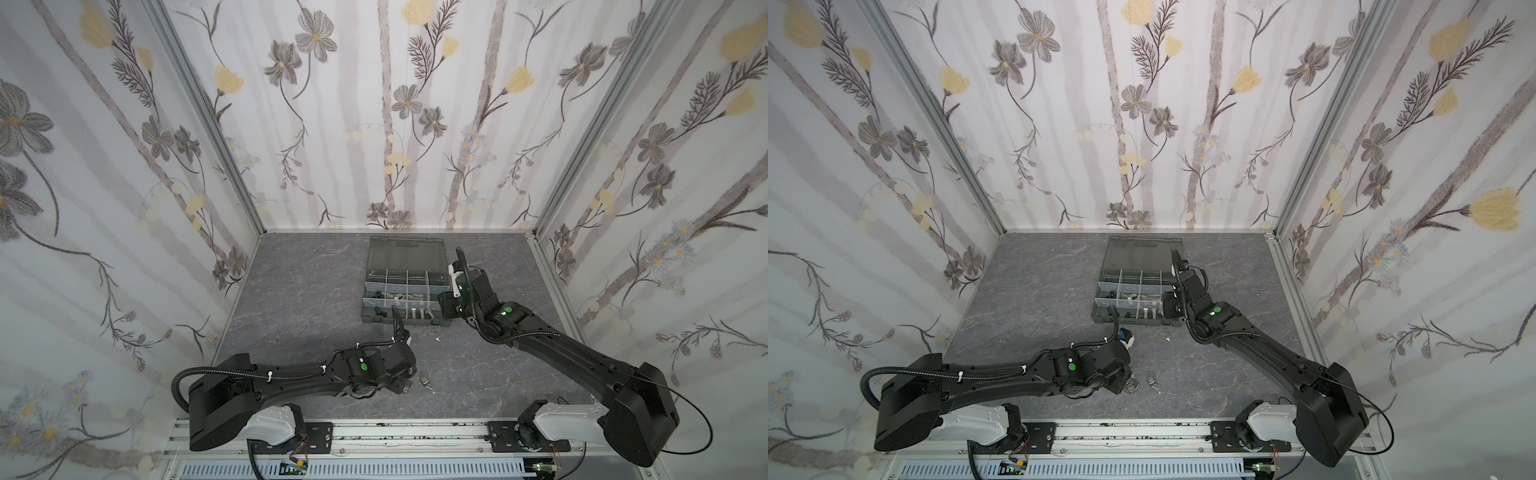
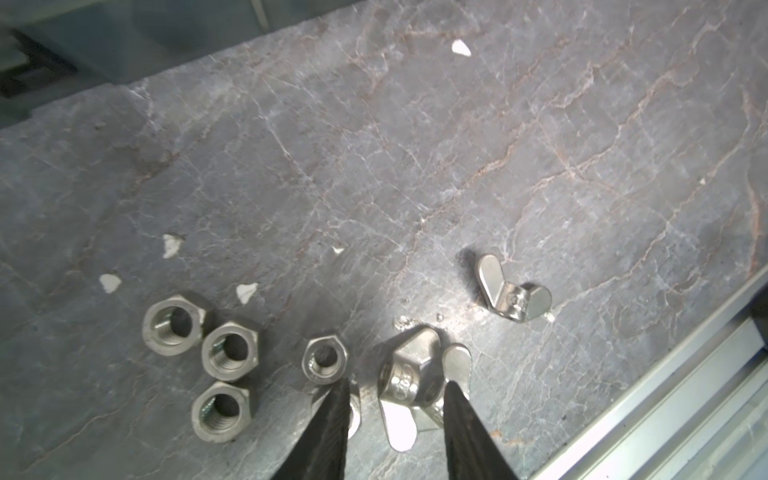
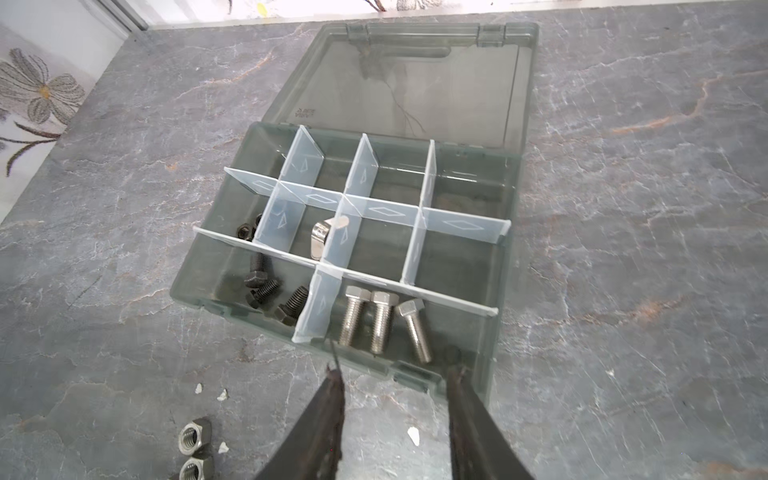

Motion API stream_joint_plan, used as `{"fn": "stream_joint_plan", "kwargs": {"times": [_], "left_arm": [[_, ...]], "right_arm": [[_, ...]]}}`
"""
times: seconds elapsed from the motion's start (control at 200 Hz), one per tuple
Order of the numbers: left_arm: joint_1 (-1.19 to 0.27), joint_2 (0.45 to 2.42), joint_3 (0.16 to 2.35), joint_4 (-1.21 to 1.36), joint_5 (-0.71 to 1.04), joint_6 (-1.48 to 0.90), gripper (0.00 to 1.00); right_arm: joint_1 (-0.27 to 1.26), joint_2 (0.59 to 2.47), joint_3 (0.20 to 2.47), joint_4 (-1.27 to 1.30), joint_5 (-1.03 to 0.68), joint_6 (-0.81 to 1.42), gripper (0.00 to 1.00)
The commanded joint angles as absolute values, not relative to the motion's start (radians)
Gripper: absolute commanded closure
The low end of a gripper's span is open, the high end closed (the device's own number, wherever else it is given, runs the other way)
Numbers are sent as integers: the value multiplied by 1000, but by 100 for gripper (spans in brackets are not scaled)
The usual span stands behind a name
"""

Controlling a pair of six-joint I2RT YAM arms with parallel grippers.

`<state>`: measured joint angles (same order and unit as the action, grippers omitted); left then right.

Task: Sort the screws and nuts into containers
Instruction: 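Withdraw the right gripper from the box while the left gripper reaches toward a wing nut, then grasp a silver wing nut in the pile with the left gripper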

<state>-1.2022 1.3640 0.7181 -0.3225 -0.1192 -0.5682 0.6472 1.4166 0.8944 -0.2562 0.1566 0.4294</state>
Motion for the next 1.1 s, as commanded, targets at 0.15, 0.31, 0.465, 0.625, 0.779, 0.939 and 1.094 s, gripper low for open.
{"fn": "stream_joint_plan", "kwargs": {"times": [0.15, 0.31, 0.465, 0.625, 0.779, 0.939, 1.094], "left_arm": [[-1236, 1438, 747, -336, -140, -592, 65], [-1235, 1461, 747, -337, -148, -596, 68], [-1235, 1476, 753, -337, -151, -586, 68], [-1235, 1504, 761, -337, -150, -584, 69], [-1235, 1528, 765, -337, -143, -577, 69], [-1235, 1542, 767, -338, -143, -577, 71], [-1236, 1546, 770, -339, -146, -578, 76]], "right_arm": [[630, 1324, 805, -212, 182, 486, 58], [623, 1281, 763, -212, 189, 501, 57], [614, 1254, 721, -212, 195, 511, 57], [607, 1249, 707, -210, 193, 518, 57], [605, 1248, 707, -210, 192, 517, 57], [600, 1246, 705, -208, 195, 518, 57], [598, 1244, 698, -205, 193, 521, 57]]}}
